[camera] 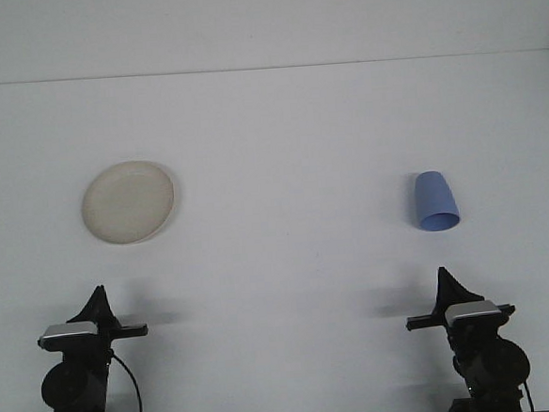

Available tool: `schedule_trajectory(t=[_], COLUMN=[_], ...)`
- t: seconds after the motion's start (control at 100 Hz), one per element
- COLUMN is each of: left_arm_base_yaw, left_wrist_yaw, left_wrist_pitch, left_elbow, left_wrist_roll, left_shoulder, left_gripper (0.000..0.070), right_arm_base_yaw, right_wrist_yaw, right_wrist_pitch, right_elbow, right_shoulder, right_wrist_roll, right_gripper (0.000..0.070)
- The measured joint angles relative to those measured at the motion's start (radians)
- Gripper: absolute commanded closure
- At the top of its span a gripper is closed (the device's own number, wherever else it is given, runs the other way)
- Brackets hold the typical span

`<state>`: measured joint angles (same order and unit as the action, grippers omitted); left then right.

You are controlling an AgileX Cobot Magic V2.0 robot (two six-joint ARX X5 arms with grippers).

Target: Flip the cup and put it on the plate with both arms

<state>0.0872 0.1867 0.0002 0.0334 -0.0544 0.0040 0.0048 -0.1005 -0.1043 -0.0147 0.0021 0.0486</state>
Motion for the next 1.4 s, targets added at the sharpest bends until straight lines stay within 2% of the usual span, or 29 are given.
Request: schedule_trajectory(t=[0.86, 0.97, 1.11, 1.31, 1.36, 1.4], left_arm_base_yaw=[0.000, 0.000, 0.000, 0.000, 0.000, 0.000], left_wrist_yaw=[0.000, 0.000, 0.000, 0.000, 0.000, 0.000], left_wrist_pitch=[0.000, 0.000, 0.000, 0.000, 0.000, 0.000], left_elbow=[0.000, 0.000, 0.000, 0.000, 0.000, 0.000], left_wrist_roll=[0.000, 0.000, 0.000, 0.000, 0.000, 0.000], left_shoulder=[0.000, 0.000, 0.000, 0.000, 0.000, 0.000], left_gripper=[0.0685, 0.0685, 0.0685, 0.0685, 0.0685, 0.0685], right_arm_base_yaw=[0.000, 0.001, 0.001, 0.001, 0.001, 0.001], right_wrist_yaw=[-0.012, -0.028, -0.031, -0.011, 0.015, 0.029], right_wrist_pitch=[0.002, 0.017, 0.027, 0.048, 0.026, 0.011], right_elbow=[0.000, 0.000, 0.000, -0.025, -0.060, -0.100], right_shoulder=[0.000, 0.000, 0.000, 0.001, 0.013, 0.028], right_wrist_roll=[0.010, 0.070, 0.201, 0.346, 0.361, 0.364], right_gripper=[0.0694, 0.0694, 0.0694, 0.0695, 0.0644, 0.0525])
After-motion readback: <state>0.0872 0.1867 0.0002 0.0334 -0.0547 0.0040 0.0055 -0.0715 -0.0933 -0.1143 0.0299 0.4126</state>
